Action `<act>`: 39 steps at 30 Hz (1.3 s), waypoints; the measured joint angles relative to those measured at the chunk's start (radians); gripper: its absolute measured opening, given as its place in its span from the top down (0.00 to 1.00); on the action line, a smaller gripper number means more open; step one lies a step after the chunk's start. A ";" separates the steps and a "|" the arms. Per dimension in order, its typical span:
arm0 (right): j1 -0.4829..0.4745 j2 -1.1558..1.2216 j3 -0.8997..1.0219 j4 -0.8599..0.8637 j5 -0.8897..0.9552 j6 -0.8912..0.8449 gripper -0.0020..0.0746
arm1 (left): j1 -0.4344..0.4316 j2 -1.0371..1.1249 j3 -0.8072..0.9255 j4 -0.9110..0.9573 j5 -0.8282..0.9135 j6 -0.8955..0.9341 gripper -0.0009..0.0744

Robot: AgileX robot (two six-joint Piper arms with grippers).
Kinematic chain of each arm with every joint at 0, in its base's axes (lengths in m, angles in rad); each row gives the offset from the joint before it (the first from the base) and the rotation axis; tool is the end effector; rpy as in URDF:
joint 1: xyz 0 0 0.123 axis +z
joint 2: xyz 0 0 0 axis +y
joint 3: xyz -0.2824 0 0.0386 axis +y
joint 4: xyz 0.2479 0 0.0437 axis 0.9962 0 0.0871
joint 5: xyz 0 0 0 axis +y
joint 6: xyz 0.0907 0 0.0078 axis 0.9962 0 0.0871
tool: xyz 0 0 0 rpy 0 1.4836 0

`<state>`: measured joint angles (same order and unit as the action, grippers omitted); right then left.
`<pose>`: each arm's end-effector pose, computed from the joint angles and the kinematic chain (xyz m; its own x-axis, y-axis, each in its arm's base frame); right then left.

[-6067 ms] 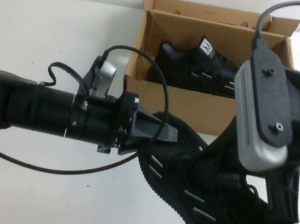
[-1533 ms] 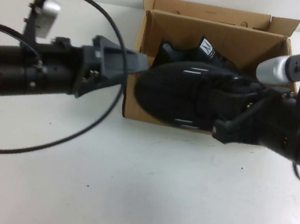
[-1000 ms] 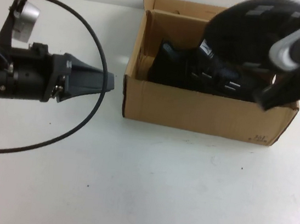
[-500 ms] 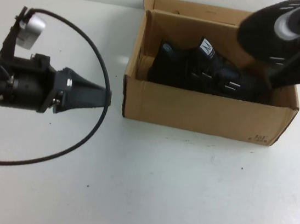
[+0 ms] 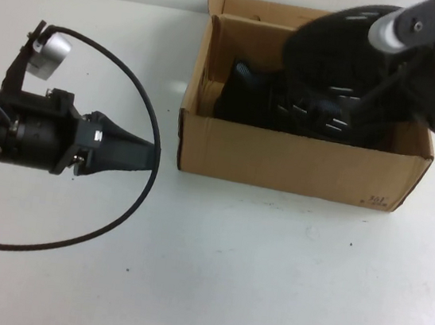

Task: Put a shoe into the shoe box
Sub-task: Place the shoe in the shoe box

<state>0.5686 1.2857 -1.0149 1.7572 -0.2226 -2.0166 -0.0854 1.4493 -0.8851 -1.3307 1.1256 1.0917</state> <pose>0.2590 0.1422 0.3608 -0.0948 -0.3525 -0.9310 -0.3837 0.8759 -0.2926 0.2549 -0.1020 0.2770 -0.7826 0.0853 -0.6167 0.5867 0.4323 -0.6848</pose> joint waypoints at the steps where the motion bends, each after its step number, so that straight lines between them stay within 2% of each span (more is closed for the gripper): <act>1: 0.000 -0.005 0.000 0.000 0.039 0.036 0.98 | 0.000 0.000 0.000 0.005 0.000 0.000 0.99; 5: 0.001 -0.019 -0.002 0.000 0.170 0.112 0.98 | 0.000 0.000 0.000 0.010 0.006 -0.002 0.99; 11: -0.018 -0.024 -0.002 -0.007 0.223 0.098 0.98 | 0.000 0.000 0.000 0.015 0.015 -0.013 0.99; 14: -0.026 -0.024 -0.002 -0.139 0.257 0.093 0.98 | 0.000 0.000 0.000 0.019 0.021 -0.015 0.99; 18: -0.027 -0.024 -0.016 -0.459 0.434 0.142 0.98 | 0.000 0.000 0.000 0.020 0.025 -0.017 0.99; 23: -0.025 -0.007 -0.108 -0.920 0.774 0.527 0.98 | 0.000 0.000 0.000 0.036 0.031 -0.021 0.99; 25: -0.027 0.010 -0.144 -1.088 0.818 0.715 0.98 | 0.000 0.000 0.000 0.038 0.031 -0.025 0.99; 28: -0.051 0.035 -0.171 -1.243 0.824 0.925 0.98 | 0.000 0.000 -0.002 0.031 0.036 -0.029 0.99; 34: -0.168 0.073 -0.203 -1.278 0.699 1.446 0.98 | 0.000 -0.001 -0.002 0.029 0.049 -0.033 0.99; 37: -0.215 0.100 -0.211 -1.227 0.643 1.599 0.98 | 0.000 -0.002 -0.002 0.035 0.049 -0.033 0.99; 39: -0.225 0.125 -0.214 -1.169 0.620 1.641 0.98 | 0.000 -0.013 -0.002 0.059 0.049 -0.031 0.99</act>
<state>0.3437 1.4109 -1.2291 0.5879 0.3969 -0.3756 -0.0854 1.4362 -0.8869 -1.2721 1.1751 1.0604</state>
